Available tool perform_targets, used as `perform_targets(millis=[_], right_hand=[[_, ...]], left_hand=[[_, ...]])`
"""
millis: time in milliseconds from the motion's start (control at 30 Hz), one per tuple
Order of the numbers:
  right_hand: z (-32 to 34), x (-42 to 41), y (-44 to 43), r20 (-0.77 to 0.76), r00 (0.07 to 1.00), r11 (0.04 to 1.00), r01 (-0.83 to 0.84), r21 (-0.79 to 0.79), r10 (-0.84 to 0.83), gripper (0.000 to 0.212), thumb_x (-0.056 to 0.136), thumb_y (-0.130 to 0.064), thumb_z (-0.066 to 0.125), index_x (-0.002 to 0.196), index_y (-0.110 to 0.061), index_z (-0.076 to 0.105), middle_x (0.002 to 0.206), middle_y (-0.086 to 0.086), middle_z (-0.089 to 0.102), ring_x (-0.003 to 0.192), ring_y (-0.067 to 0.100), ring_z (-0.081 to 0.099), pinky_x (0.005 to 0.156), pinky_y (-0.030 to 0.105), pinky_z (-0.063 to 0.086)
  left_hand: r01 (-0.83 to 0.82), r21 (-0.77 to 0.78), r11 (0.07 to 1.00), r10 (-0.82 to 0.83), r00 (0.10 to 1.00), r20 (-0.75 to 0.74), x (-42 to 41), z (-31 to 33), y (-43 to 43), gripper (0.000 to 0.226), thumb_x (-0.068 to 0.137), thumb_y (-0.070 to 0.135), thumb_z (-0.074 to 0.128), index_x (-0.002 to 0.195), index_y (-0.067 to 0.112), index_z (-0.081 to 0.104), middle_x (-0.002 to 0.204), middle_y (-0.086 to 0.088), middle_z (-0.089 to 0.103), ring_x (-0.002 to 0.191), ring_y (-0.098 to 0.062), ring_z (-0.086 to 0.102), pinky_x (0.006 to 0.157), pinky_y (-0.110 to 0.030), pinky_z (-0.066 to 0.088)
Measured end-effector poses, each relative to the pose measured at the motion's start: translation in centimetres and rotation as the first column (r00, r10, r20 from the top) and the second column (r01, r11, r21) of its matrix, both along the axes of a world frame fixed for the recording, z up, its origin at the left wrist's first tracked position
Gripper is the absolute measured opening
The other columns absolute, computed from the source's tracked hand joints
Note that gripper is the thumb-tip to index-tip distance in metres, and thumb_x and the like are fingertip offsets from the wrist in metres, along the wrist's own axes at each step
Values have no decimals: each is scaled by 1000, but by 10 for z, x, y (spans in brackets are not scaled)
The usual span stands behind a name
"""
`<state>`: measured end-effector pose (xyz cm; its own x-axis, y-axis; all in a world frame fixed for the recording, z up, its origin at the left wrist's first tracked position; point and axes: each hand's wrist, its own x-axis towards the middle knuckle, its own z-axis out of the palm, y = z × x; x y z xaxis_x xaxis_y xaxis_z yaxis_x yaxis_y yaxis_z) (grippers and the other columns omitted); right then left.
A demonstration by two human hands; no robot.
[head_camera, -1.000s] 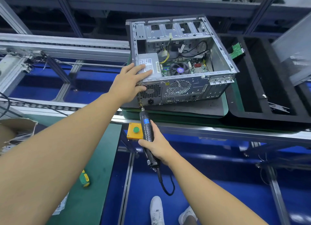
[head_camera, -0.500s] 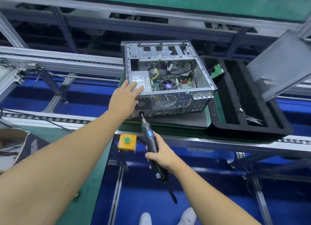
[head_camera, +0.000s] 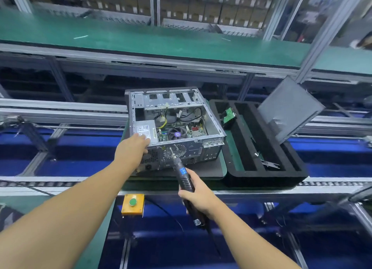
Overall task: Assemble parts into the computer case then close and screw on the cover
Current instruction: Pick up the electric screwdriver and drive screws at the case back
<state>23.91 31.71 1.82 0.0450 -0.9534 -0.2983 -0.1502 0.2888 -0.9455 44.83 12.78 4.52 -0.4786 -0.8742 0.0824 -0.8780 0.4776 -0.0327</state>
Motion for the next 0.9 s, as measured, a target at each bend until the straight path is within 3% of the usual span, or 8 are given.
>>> perform_targets(millis=[133, 267, 400, 467, 567, 633, 767, 900], right_hand=[[8, -24, -6, -18, 999, 999, 33, -20, -33, 68, 82, -14, 64, 139, -45, 43, 85, 0, 63, 63, 21, 59, 56, 36, 55], [23, -47, -30, -9, 992, 989, 128, -69, -129, 40, 83, -10, 64, 113, -34, 55, 75, 0, 62, 57, 20, 59, 54, 37, 56], [45, -77, -70, -31, 974, 969, 219, -112, -223, 32, 88, -4, 61, 110, -26, 53, 77, 6, 64, 54, 20, 60, 54, 37, 57], [53, -91, -90, -67, 966, 960, 240, -143, -251, 32, 89, -6, 63, 113, -25, 52, 89, 9, 67, 57, 18, 61, 57, 41, 60], [60, -107, -116, -168, 958, 965, 203, -167, -231, 35, 89, -12, 63, 112, -33, 49, 94, 9, 66, 68, 22, 61, 71, 50, 59], [63, -113, -129, -235, 957, 979, 135, -155, -169, 34, 89, -15, 62, 108, -38, 46, 84, 5, 64, 63, 19, 59, 67, 44, 58], [60, -119, -140, -338, 941, 998, -15, -61, -7, 41, 93, -22, 64, 120, -38, 38, 94, 4, 68, 67, 17, 64, 59, 28, 54], [56, -122, -142, -294, 956, 1000, 8, -17, -13, 34, 90, -16, 64, 117, -26, 47, 94, 15, 65, 68, 24, 60, 65, 42, 56]], left_hand=[[-46, 75, 996, 51, 997, -66, 10, 3, -20, 29, 86, -7, 57, 80, 21, 50, 87, 5, 46, 72, -7, 52, 55, -28, 37], [-144, 91, 985, 154, 980, -124, 18, 6, -38, 34, 81, -15, 47, 76, 18, 53, 84, 4, 51, 81, -12, 59, 60, -31, 45], [-301, 6, 954, 298, 946, 127, 9, 20, -44, 22, 84, 3, 56, 79, 24, 53, 94, 7, 63, 99, -16, 51, 72, -35, 48], [-227, -67, 972, 236, 924, 300, -4, 27, -48, 26, 87, 15, 60, 108, 30, 61, 134, -3, 55, 125, -24, 45, 100, -38, 42], [95, 110, 989, -126, 940, 316, -36, 35, -48, 74, 90, 45, 63, 153, 36, 25, 166, 2, 6, 151, -24, 13, 118, -46, 18], [181, 253, 951, -240, 944, 226, -66, 35, -43, 70, 92, 56, 57, 152, 35, 29, 162, 6, 24, 146, -20, 27, 115, -43, 25], [44, 405, 913, -18, 997, -69, -91, 22, -42, 34, 99, 43, 52, 128, 27, 60, 127, -1, 64, 112, -23, 59, 95, -40, 48], [57, 436, 898, -4, 993, -122, -90, 29, -47, 28, 95, 34, 62, 120, 24, 71, 120, 6, 70, 109, -15, 63, 96, -32, 49]])
